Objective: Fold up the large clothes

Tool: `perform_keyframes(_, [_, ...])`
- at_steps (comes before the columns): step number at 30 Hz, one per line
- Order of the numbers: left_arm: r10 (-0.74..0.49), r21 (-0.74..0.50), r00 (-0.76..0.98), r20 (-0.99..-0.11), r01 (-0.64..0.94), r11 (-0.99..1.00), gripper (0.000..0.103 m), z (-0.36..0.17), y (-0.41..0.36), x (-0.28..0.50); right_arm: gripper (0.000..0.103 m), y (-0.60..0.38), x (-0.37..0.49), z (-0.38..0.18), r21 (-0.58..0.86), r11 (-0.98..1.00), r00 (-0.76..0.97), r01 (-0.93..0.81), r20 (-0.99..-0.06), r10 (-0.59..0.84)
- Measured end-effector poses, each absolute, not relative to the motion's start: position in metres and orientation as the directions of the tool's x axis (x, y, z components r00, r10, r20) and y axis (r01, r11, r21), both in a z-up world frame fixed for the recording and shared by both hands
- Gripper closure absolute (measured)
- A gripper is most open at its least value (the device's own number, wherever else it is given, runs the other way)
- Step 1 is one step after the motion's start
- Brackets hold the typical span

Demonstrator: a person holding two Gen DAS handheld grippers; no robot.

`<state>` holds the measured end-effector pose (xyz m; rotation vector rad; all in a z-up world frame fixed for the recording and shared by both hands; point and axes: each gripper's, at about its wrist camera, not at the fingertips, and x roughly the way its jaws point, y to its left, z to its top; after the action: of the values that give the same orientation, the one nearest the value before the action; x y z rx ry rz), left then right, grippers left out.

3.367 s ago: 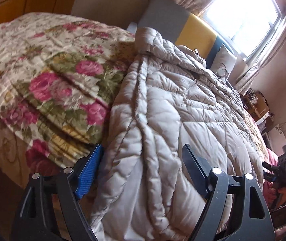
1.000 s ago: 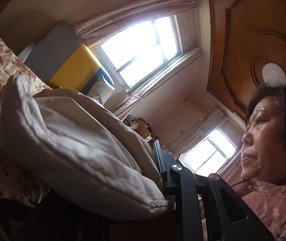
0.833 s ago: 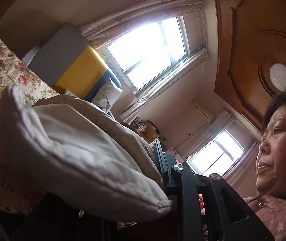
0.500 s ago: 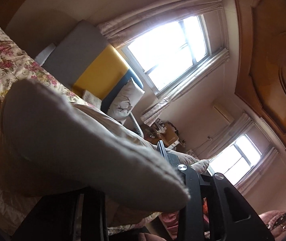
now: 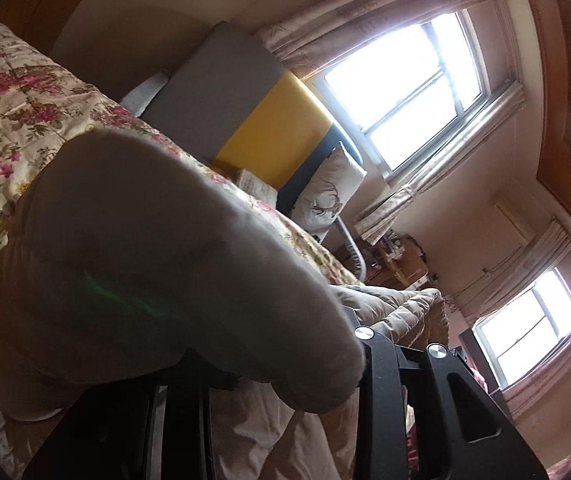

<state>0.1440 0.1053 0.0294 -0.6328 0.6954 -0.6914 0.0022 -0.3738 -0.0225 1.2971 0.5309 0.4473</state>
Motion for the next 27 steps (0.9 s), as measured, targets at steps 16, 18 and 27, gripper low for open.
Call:
perform_keyframes(16, [-0.605, -0.66, 0.728, -0.323, 0.285, 0.695, 0.004, 0.028, 0.129, 0.106, 0.007, -0.342, 0.003, 0.009, 0.747, 0.662, 0.862, 0.063, -0.375, 0.341])
perform_keyframes(18, [-0.546, -0.6, 0.742, -0.39, 0.245, 0.762, 0.004, 0.029, 0.125, 0.114, 0.006, -0.331, 0.01, 0.021, 0.618, 0.779, 0.856, 0.105, -0.455, 0.246])
perform_keyframes(27, [-0.271, -0.245, 0.741, -0.614, 0.147, 0.958, 0.004, -0.02, 0.096, 0.139, 0.005, -0.331, 0.062, -0.03, 0.232, 0.898, 0.657, 0.375, -0.749, -0.082])
